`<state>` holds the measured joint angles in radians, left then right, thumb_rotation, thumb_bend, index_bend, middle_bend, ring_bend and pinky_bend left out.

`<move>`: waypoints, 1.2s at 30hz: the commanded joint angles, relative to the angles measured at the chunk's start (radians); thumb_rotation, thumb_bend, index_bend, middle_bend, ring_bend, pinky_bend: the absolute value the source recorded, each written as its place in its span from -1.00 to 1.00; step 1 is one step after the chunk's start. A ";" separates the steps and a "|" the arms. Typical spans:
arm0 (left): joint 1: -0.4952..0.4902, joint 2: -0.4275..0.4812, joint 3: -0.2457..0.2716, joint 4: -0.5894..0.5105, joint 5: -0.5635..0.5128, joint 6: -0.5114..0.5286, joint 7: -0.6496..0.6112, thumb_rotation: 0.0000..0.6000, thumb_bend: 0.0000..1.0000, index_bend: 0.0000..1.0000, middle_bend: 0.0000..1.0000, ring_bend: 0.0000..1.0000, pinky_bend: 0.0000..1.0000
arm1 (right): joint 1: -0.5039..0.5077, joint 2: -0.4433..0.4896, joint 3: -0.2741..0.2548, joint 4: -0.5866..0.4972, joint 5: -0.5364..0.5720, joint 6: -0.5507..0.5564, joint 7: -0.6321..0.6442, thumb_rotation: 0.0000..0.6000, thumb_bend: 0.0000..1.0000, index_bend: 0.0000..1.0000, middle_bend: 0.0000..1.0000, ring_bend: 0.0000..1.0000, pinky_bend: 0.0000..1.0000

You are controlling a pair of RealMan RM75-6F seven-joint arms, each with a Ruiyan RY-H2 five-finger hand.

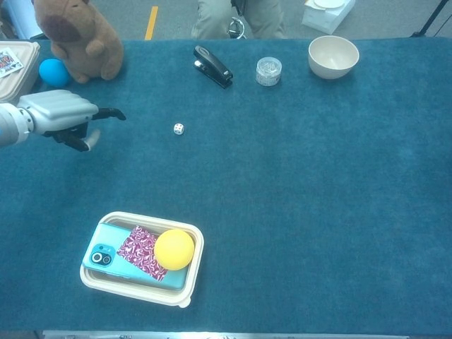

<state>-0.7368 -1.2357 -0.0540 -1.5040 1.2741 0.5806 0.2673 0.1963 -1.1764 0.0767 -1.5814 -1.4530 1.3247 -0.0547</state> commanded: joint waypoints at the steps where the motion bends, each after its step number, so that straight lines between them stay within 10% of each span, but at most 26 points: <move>1: -0.021 -0.013 0.002 0.004 -0.009 -0.016 0.003 0.05 0.53 -0.86 1.00 1.00 1.00 | 0.003 -0.003 0.000 0.005 0.001 -0.004 0.004 1.00 -0.43 -0.57 -0.52 -0.64 -0.33; 36: -0.183 -0.192 0.028 0.146 -0.115 -0.078 0.002 -0.04 0.54 -0.84 1.00 1.00 1.00 | -0.019 0.020 0.001 0.041 0.022 0.019 0.070 1.00 -0.43 -0.57 -0.52 -0.64 -0.33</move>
<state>-0.9180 -1.4253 -0.0272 -1.3598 1.1608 0.5046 0.2707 0.1780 -1.1566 0.0779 -1.5411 -1.4317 1.3434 0.0146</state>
